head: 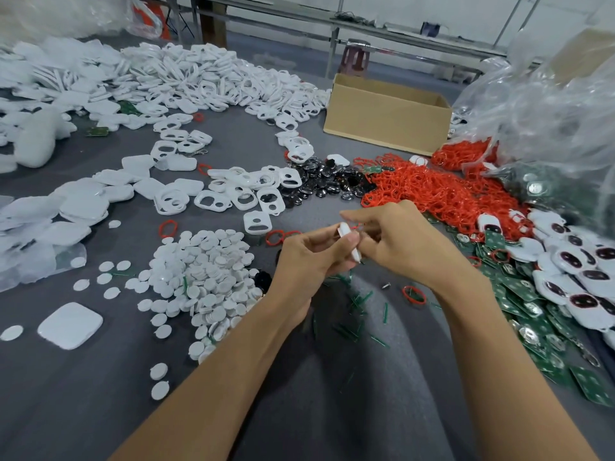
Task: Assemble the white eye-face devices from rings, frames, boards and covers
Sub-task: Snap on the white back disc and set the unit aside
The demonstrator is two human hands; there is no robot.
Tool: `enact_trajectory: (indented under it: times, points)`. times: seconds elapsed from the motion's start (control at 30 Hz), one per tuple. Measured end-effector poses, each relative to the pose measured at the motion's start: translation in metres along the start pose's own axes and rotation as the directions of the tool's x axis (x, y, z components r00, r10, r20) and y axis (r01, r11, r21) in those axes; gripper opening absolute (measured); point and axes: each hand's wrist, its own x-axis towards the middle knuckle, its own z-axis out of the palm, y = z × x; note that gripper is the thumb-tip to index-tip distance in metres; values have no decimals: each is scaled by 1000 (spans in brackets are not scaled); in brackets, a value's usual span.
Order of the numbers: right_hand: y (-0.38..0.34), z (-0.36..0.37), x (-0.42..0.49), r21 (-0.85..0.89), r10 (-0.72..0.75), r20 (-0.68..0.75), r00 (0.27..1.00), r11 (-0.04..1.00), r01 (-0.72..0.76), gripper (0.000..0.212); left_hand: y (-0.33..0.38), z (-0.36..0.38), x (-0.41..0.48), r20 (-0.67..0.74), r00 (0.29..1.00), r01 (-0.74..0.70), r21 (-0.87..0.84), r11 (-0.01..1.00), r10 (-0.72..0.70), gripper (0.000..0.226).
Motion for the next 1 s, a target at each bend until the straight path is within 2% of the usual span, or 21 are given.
enact_trajectory:
  times: [0.1, 0.3, 0.5, 0.67, 0.9, 1.0]
  points:
    - [-1, -3, -3, 91, 18, 73, 997, 996, -25, 42, 1, -1, 2, -11, 1000, 7, -2, 1000, -7, 16]
    - [-6, -10, -7, 190, 49, 131, 990, 979, -74, 45, 3, -2, 1, 6, 1000, 14, -1, 1000, -14, 20]
    - [-6, -13, -7, 106, 32, 104, 994, 993, -43, 46, 2, -3, 2, -21, 999, 31, -5, 1000, -31, 56]
    - [-7, -15, -6, 131, -25, 31, 999, 991, 21, 38, 3, -3, 3, -27, 999, 46, -30, 998, -46, 42]
    - [-7, -15, -7, 190, 5, 77, 997, 982, -20, 39, 3, -3, 3, -37, 998, 40, -3, 999, -40, 24]
    - [-6, -12, -6, 185, 17, 72, 997, 982, -30, 41, 3, -3, 3, -40, 998, 50, -3, 999, -50, 26]
